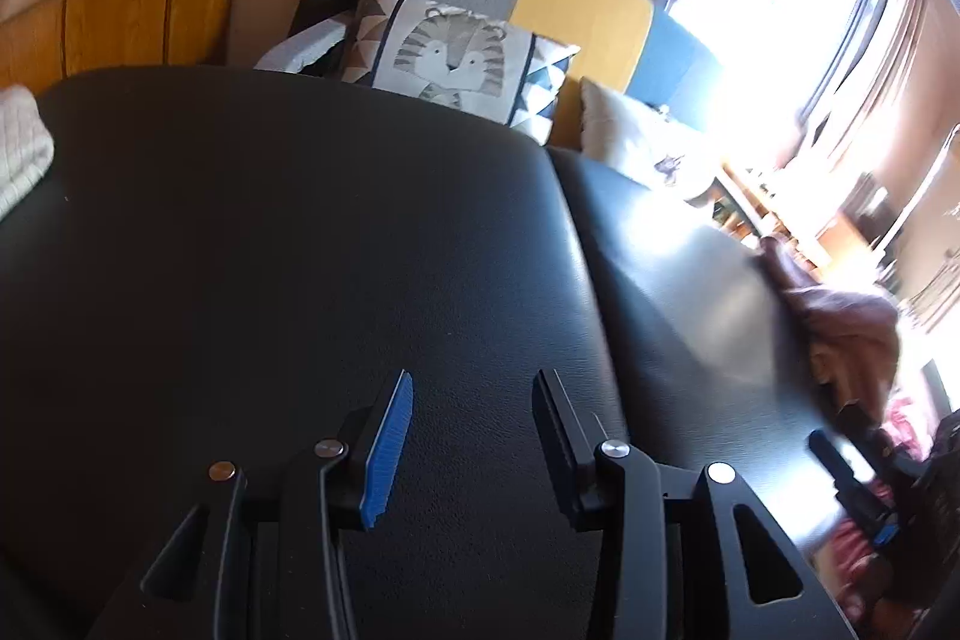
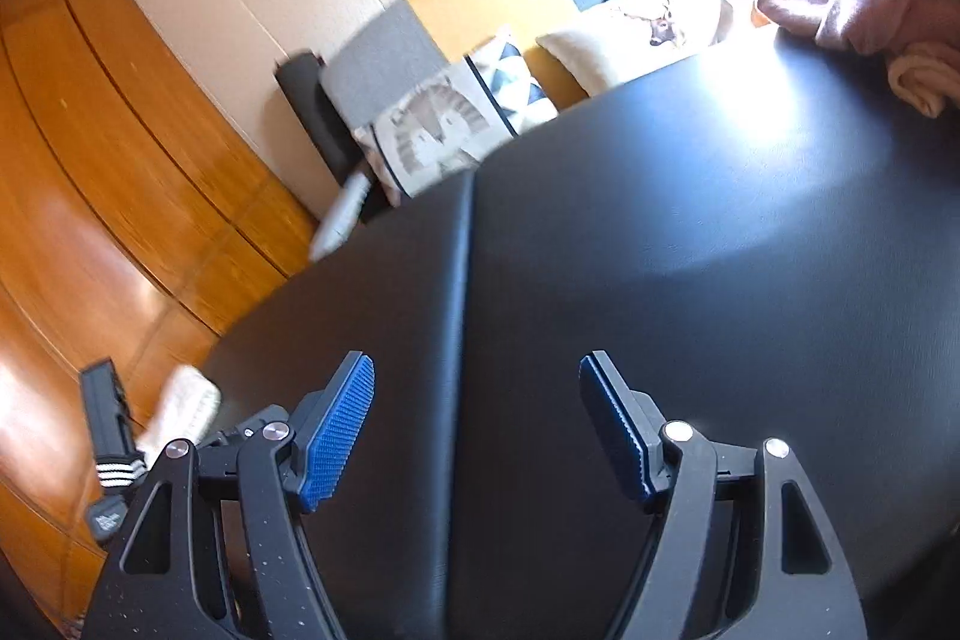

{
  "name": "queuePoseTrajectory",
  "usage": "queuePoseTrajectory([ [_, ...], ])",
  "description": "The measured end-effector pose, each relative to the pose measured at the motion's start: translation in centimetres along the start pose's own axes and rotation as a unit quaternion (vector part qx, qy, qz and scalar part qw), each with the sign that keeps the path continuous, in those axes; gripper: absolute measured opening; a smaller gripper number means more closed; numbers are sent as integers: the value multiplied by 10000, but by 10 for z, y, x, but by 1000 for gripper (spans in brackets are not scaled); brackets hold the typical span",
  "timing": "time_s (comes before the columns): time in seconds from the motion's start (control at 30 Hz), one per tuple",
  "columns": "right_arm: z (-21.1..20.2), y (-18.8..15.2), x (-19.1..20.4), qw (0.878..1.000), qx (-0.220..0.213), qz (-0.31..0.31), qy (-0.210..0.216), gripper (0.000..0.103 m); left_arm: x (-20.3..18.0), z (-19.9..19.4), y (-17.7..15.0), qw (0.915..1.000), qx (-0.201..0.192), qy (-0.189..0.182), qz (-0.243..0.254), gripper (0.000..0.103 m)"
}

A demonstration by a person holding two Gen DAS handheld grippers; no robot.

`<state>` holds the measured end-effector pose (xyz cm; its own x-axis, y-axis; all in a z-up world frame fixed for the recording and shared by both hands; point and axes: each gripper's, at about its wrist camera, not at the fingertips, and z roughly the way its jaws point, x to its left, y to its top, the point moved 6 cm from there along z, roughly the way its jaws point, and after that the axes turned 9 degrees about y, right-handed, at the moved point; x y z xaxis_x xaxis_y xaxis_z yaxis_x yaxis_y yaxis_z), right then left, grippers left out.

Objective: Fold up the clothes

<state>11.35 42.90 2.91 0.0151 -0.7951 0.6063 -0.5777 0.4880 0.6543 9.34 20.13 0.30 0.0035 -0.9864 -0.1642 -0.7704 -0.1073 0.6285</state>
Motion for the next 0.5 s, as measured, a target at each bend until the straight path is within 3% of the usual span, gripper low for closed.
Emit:
queuePoseTrajectory([
  [0.17,26,5,-8,9999,122,103,-5,74,-1,49,12,9993,278,192,138,42],
  [0.3,39,0,-11,9996,224,162,9,74,-3,59,14,9969,330,620,350,42],
  [0.43,50,-7,-4,9993,365,20,37,74,-2,55,12,9936,106,1015,483,42],
  [0.5,50,-11,-1,9992,403,-8,60,74,-2,48,11,9942,-64,988,417,42],
])
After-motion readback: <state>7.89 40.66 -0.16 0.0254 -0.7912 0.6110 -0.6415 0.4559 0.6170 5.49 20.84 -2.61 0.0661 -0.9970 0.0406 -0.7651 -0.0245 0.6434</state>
